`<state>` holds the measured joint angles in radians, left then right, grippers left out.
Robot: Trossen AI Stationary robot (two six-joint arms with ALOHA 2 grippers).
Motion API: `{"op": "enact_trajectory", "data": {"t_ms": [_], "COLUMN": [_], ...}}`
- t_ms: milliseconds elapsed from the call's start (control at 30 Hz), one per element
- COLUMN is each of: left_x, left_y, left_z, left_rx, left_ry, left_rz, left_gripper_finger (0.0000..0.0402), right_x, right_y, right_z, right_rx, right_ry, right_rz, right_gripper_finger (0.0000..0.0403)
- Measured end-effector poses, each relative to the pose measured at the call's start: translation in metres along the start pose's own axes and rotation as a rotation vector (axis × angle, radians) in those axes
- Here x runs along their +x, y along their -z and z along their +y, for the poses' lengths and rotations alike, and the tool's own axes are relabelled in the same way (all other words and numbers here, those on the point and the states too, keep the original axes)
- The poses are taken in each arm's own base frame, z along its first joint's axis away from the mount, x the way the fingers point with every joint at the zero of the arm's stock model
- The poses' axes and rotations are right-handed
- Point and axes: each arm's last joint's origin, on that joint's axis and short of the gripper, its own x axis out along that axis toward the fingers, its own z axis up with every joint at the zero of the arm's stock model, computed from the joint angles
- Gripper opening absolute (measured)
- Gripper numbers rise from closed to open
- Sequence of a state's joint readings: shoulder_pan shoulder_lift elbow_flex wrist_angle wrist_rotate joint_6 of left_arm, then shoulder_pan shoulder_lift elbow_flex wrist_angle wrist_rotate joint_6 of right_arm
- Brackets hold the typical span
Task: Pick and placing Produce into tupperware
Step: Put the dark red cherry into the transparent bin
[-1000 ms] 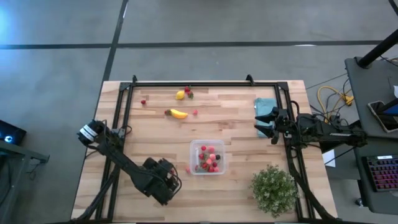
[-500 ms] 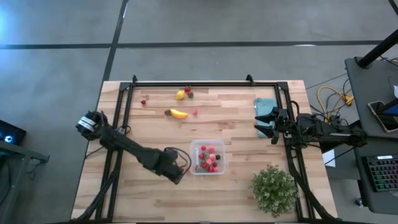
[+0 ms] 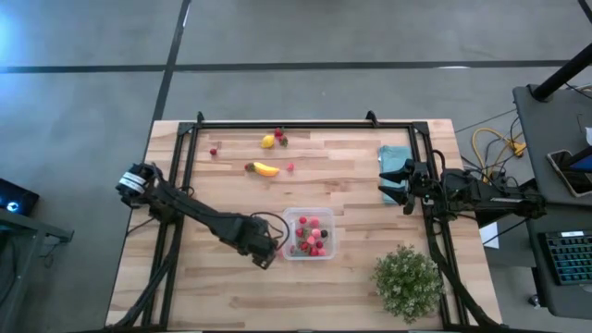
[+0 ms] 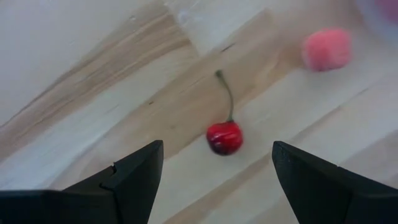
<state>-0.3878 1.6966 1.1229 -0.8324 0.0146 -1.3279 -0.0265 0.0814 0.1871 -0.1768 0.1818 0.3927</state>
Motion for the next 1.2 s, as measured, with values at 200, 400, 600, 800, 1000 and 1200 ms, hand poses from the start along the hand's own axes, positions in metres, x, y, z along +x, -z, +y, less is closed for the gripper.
{"op": "enact_trajectory", "data": {"t_ms": [200, 400, 600, 800, 1000, 1200], "left_x": [0.012, 0.012, 0.021, 0.024, 0.026, 0.026], "left_y": [0.001, 0.0, 0.003, 0.002, 0.002, 0.002], "left_z": [0.002, -0.001, 0.006, 0.005, 0.005, 0.006], "left_rx": [0.002, 0.034, 0.03, 0.03, 0.03, 0.031], "left_ry": [0.046, 0.082, 0.066, 0.101, 0.113, 0.109], "left_rz": [0.026, 0.016, 0.042, 0.035, 0.026, 0.026], "left_gripper_finger": [0.0286, 0.028, 0.0243, 0.0227, 0.0226, 0.0217], "right_x": [0.0, 0.0, 0.0, 0.0, 0.0, 0.0], "right_y": [0.0, 0.0, 0.0, 0.0, 0.0, 0.0], "right_z": [0.0, 0.0, 0.0, 0.0, 0.0, 0.0], "right_rx": [0.0, 0.0, 0.0, 0.0, 0.0, 0.0], "right_ry": [0.0, 0.0, 0.001, 0.001, 0.001, 0.001], "right_rz": [0.0, 0.0, 0.0, 0.0, 0.0, 0.0], "right_gripper_finger": [0.0253, 0.0247, 0.025, 0.0253, 0.0248, 0.025]}}
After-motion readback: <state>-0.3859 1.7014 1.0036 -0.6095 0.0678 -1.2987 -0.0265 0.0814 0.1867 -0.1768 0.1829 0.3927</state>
